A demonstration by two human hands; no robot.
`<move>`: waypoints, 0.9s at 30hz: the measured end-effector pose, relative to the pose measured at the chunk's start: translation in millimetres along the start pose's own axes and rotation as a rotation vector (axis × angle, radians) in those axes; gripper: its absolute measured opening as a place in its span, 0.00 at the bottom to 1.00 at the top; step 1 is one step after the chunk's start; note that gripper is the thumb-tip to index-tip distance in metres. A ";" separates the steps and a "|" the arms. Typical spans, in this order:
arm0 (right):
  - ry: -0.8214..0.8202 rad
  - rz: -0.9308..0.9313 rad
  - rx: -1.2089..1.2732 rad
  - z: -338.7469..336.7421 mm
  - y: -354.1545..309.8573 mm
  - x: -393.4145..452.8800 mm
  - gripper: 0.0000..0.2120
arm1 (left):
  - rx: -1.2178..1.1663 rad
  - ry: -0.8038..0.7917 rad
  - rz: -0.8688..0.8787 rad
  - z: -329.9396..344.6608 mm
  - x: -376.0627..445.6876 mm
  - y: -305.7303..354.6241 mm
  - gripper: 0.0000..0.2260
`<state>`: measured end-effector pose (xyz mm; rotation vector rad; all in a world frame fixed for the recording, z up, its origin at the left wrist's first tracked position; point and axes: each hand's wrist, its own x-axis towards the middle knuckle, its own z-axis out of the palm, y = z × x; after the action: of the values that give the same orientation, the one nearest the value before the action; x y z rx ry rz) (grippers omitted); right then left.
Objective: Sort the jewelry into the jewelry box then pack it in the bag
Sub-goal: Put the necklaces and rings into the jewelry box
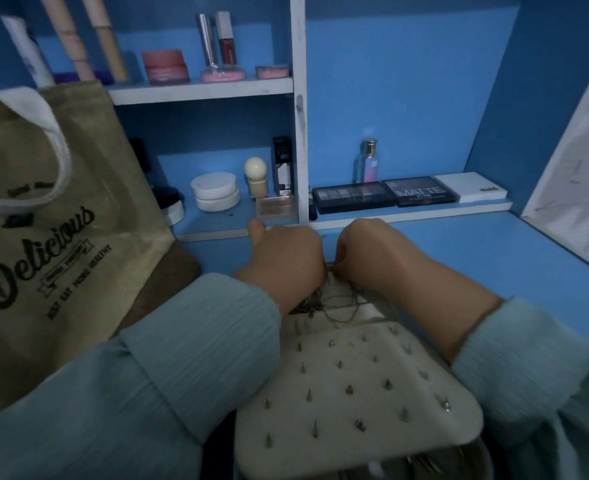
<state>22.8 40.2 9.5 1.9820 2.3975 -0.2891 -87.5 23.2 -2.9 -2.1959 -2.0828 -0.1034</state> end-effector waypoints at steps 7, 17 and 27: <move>-0.048 -0.077 -0.042 -9.0 2.9 -14.9 0.11 | 0.065 -0.059 0.060 -8.1 0.6 0.9 0.05; -0.074 -0.167 0.022 -12.4 10.9 -28.9 0.11 | -0.016 -0.222 0.049 -17.5 -14.4 -4.3 0.12; -0.098 -0.361 -0.009 -3.1 22.2 -47.2 0.22 | -0.123 -0.225 0.116 -24.6 -43.0 -15.8 0.10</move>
<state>54.0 -1.2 15.9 1.4811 2.6719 -0.3697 -105.0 -21.7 16.6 -2.5010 -2.1035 0.0275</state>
